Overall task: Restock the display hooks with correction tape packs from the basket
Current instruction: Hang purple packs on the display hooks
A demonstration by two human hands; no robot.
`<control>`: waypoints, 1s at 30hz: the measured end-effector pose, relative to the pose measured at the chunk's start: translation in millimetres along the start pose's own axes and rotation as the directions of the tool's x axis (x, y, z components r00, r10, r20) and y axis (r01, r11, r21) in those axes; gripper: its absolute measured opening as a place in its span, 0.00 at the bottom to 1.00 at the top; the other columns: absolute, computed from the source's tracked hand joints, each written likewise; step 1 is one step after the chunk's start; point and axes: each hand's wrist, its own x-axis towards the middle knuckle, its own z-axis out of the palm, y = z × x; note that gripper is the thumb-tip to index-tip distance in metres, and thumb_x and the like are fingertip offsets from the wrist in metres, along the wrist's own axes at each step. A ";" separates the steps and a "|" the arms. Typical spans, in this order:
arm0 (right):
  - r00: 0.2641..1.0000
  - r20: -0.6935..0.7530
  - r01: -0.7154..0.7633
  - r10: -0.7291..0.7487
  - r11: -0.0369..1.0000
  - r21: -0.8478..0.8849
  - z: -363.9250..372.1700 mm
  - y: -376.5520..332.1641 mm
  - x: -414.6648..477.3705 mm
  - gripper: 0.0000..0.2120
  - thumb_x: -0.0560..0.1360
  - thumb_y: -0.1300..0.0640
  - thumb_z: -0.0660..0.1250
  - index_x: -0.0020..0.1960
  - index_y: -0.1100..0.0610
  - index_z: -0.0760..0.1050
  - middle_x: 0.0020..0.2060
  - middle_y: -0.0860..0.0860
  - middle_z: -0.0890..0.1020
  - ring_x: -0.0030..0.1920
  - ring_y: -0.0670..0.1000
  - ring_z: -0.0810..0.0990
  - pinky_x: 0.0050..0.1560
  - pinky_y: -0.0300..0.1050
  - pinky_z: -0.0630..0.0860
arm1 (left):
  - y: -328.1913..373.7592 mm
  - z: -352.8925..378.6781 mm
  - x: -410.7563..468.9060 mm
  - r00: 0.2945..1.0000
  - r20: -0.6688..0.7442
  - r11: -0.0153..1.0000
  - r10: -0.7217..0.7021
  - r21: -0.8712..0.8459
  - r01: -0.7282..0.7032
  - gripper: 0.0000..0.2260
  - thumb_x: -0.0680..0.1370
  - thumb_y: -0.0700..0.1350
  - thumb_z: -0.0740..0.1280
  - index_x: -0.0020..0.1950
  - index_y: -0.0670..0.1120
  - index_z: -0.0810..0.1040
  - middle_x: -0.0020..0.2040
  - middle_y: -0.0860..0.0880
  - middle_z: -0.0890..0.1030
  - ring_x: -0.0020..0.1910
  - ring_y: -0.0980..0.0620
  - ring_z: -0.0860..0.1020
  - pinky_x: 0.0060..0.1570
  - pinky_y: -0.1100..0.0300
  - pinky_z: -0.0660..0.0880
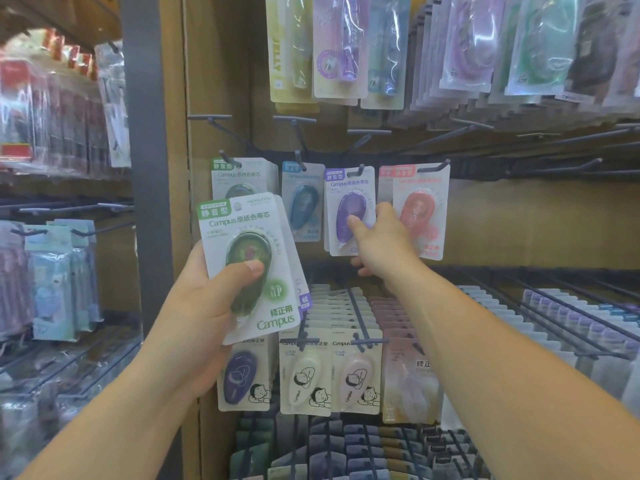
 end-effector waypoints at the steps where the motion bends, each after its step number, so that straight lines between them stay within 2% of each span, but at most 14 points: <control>1: 1.000 0.005 -0.005 0.005 1.000 -0.013 -0.5 -0.6 -0.4 0.13 0.83 0.42 0.61 0.62 0.48 0.66 0.56 0.50 0.78 0.49 0.57 0.83 0.42 0.55 0.86 | 0.2 0.4 0.0 1.000 0.003 1.000 0.006 0.007 -0.006 0.23 0.73 0.43 0.71 0.68 0.52 0.78 0.59 0.46 0.86 0.52 0.46 0.87 0.39 0.53 0.84; 4: 0.998 -0.015 0.051 -0.055 0.984 -0.171 -5.1 -1.2 -7.4 0.15 0.83 0.43 0.61 0.65 0.49 0.64 0.58 0.52 0.79 0.49 0.56 0.81 0.45 0.55 0.83 | 1.0 0.9 -1.2 1.000 0.016 1.000 0.019 0.009 -0.019 0.25 0.71 0.45 0.70 0.68 0.52 0.77 0.60 0.46 0.86 0.53 0.45 0.87 0.40 0.52 0.84; 7: 0.983 -0.007 0.167 -0.181 0.921 -0.353 -17.3 -4.8 -30.1 0.25 0.83 0.42 0.61 0.75 0.50 0.59 0.59 0.52 0.79 0.48 0.53 0.75 0.44 0.47 0.71 | 0.6 2.5 -3.0 1.000 0.029 1.000 0.013 -0.004 -0.013 0.25 0.71 0.44 0.71 0.68 0.52 0.78 0.60 0.47 0.86 0.53 0.46 0.87 0.40 0.54 0.84; 9: 0.951 -0.054 0.258 -0.305 0.876 -0.407 -27.4 -10.3 -52.2 0.26 0.82 0.40 0.61 0.75 0.48 0.61 0.57 0.50 0.80 0.48 0.52 0.76 0.43 0.47 0.69 | -0.2 4.5 -3.5 0.999 0.033 1.000 0.008 -0.001 -0.008 0.25 0.71 0.41 0.75 0.68 0.52 0.78 0.60 0.47 0.86 0.53 0.46 0.87 0.40 0.54 0.84; 11: 0.910 -0.056 0.377 -0.412 0.875 -0.305 -32.6 -16.0 -75.0 0.19 0.80 0.38 0.62 0.67 0.46 0.69 0.53 0.43 0.80 0.47 0.49 0.80 0.41 0.46 0.73 | -2.0 6.9 -3.3 0.999 0.033 1.000 0.017 0.011 -0.017 0.26 0.71 0.41 0.75 0.69 0.52 0.78 0.61 0.48 0.86 0.55 0.46 0.87 0.42 0.52 0.85; 12: 0.908 -0.022 0.410 -0.419 0.898 -0.156 -33.3 -19.4 -84.9 0.16 0.79 0.37 0.63 0.61 0.45 0.73 0.50 0.42 0.82 0.45 0.49 0.82 0.42 0.47 0.76 | -2.5 9.0 -3.5 0.999 0.032 1.000 0.024 0.017 -0.024 0.26 0.72 0.43 0.73 0.70 0.52 0.77 0.61 0.48 0.86 0.57 0.45 0.86 0.45 0.50 0.85; 14: 0.925 0.133 0.341 -0.357 0.932 0.126 -31.1 -23.6 -98.5 0.12 0.75 0.38 0.70 0.53 0.44 0.77 0.44 0.46 0.83 0.42 0.52 0.84 0.44 0.56 0.82 | -3.4 14.8 -4.5 0.999 0.037 0.999 0.039 0.027 -0.040 0.25 0.73 0.46 0.72 0.70 0.52 0.77 0.62 0.47 0.86 0.59 0.43 0.86 0.51 0.44 0.85; 15: 0.913 0.224 0.305 -0.340 0.935 0.179 -29.3 -24.3 -103.2 0.13 0.73 0.39 0.73 0.53 0.44 0.79 0.44 0.48 0.84 0.42 0.53 0.84 0.45 0.58 0.83 | -3.9 17.9 -4.8 0.998 0.037 0.998 0.046 0.032 -0.047 0.24 0.73 0.46 0.72 0.70 0.53 0.77 0.62 0.47 0.86 0.59 0.43 0.86 0.53 0.43 0.84; 17: 0.879 0.337 0.286 -0.338 0.938 0.197 -24.8 -22.2 -109.5 0.16 0.70 0.42 0.78 0.53 0.45 0.79 0.44 0.48 0.85 0.42 0.51 0.85 0.45 0.54 0.84 | -3.6 24.8 -5.3 0.998 0.015 0.998 0.056 0.028 -0.056 0.24 0.73 0.47 0.73 0.69 0.53 0.77 0.61 0.47 0.86 0.58 0.43 0.86 0.53 0.43 0.83; 20: 0.885 0.329 0.265 -0.330 0.937 0.228 -18.7 -18.1 -113.3 0.15 0.70 0.47 0.80 0.53 0.47 0.79 0.44 0.46 0.87 0.43 0.47 0.86 0.43 0.49 0.85 | -4.2 32.0 -5.5 0.997 -0.059 0.998 0.055 -0.003 -0.055 0.29 0.70 0.48 0.79 0.70 0.49 0.75 0.61 0.46 0.86 0.57 0.42 0.87 0.48 0.46 0.85; 22: 0.895 0.328 0.211 -0.302 0.935 0.285 -15.4 -15.0 -114.2 0.13 0.71 0.51 0.80 0.52 0.50 0.80 0.45 0.49 0.87 0.44 0.53 0.86 0.41 0.51 0.85 | -4.1 34.9 -7.5 0.994 -0.090 0.998 0.055 0.011 -0.054 0.34 0.67 0.50 0.83 0.69 0.48 0.74 0.60 0.46 0.87 0.56 0.43 0.87 0.46 0.49 0.85; 25: 0.897 0.342 0.152 -0.278 0.924 0.351 -11.0 -11.3 -115.1 0.11 0.74 0.55 0.78 0.53 0.53 0.80 0.45 0.52 0.87 0.45 0.57 0.86 0.39 0.53 0.85 | -3.5 34.7 -9.6 0.995 -0.066 0.995 0.073 0.080 -0.067 0.30 0.70 0.49 0.80 0.69 0.51 0.74 0.59 0.49 0.87 0.55 0.46 0.87 0.47 0.51 0.85; 27: 0.896 0.352 0.133 -0.270 0.921 0.367 -7.8 -11.0 -116.6 0.11 0.75 0.54 0.76 0.54 0.51 0.79 0.44 0.50 0.86 0.43 0.53 0.85 0.37 0.51 0.84 | -2.1 33.8 -11.2 0.994 -0.038 0.989 0.099 0.115 -0.094 0.28 0.72 0.46 0.79 0.70 0.53 0.74 0.58 0.50 0.87 0.55 0.48 0.87 0.45 0.55 0.85; 30: 0.897 0.355 0.113 -0.263 0.913 0.392 -3.0 -13.6 -118.1 0.12 0.76 0.50 0.75 0.57 0.47 0.76 0.45 0.46 0.85 0.42 0.47 0.85 0.36 0.46 0.83 | 0.1 32.8 -13.8 0.993 -0.020 0.981 0.120 0.155 -0.115 0.28 0.70 0.48 0.75 0.70 0.54 0.75 0.58 0.51 0.87 0.54 0.50 0.87 0.42 0.56 0.84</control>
